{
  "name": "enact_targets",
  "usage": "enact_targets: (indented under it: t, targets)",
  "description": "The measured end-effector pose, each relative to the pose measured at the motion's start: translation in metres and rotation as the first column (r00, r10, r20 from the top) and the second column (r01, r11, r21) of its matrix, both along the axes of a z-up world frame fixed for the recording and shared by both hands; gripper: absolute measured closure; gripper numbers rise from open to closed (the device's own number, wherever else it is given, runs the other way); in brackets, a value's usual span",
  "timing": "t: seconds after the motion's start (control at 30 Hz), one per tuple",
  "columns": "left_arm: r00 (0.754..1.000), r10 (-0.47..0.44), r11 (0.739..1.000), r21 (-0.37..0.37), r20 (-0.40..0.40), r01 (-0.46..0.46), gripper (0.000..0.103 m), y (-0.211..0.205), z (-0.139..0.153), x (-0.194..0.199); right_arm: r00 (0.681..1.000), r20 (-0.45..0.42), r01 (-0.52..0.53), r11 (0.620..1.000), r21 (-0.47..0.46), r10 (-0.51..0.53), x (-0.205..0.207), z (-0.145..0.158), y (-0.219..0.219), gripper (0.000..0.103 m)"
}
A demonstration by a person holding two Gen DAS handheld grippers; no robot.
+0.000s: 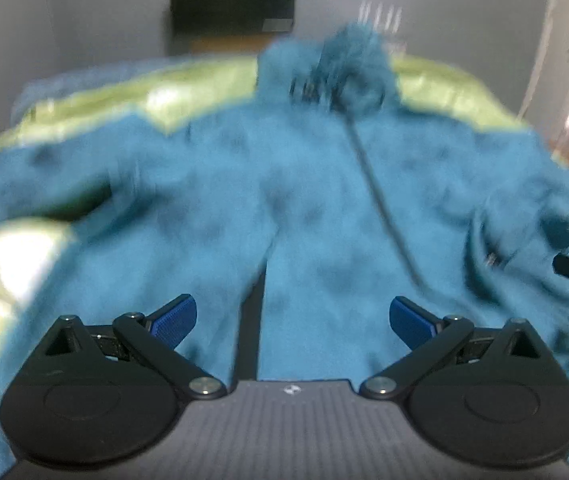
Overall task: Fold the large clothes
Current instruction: 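Grasp the teal jacket's sleeve with the right tool and lift it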
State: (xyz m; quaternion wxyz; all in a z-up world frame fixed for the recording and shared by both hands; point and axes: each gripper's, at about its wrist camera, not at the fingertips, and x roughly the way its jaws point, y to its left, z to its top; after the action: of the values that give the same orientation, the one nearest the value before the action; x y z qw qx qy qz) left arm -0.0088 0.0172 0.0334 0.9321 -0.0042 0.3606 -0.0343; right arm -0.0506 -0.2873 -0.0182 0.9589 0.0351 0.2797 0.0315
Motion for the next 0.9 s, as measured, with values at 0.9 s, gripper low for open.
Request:
enact_targets:
  t: [0.9]
  targets:
    - [0.997, -0.053, 0.994, 0.095, -0.055, 0.058, 0.000, 0.048, -0.062, 0.070, 0.858, -0.185, 0.504, 0.718, 0.480, -0.479, 0.031, -0.044, -0.273, 0.008]
